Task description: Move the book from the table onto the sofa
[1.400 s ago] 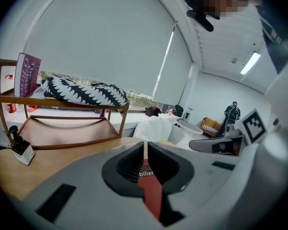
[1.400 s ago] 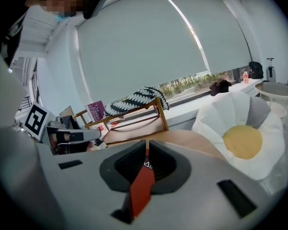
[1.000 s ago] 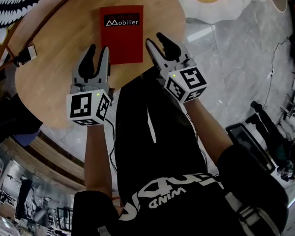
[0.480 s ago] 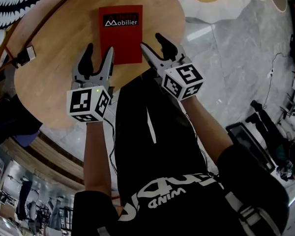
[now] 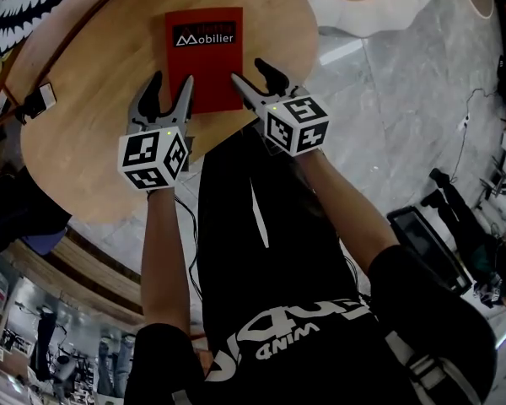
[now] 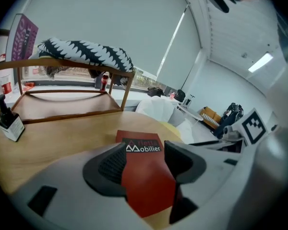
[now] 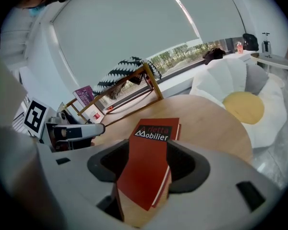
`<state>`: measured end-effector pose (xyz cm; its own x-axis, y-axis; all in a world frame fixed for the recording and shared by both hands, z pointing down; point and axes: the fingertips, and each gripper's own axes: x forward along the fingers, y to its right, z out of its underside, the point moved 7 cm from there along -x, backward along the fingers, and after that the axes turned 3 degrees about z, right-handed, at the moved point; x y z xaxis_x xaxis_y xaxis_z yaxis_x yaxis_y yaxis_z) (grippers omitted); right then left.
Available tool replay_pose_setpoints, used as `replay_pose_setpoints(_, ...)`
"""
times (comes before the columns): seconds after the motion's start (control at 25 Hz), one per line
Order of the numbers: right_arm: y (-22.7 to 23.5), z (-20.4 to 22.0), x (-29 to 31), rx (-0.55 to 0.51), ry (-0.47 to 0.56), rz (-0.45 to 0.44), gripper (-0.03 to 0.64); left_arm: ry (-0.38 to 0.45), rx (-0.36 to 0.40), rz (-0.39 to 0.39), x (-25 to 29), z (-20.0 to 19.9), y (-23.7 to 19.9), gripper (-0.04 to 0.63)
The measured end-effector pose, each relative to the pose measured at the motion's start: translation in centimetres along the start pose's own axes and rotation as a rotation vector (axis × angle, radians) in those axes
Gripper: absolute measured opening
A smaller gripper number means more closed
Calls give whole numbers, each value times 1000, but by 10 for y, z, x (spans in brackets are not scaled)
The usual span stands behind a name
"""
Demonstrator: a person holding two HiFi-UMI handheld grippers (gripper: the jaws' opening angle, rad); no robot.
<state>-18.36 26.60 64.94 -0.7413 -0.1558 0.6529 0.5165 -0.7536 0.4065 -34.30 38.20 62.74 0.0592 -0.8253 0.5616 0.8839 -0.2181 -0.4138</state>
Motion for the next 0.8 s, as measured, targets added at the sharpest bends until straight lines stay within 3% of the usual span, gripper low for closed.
replay_pose_setpoints(0.36, 24, 34, 34, 64, -112, 33, 224, -123, -99, -16, 30, 43, -31, 235)
replay_pose_setpoints(0.8, 32, 60, 57, 142, -215, 39, 224, -250, -159, 4, 56, 83, -49, 235)
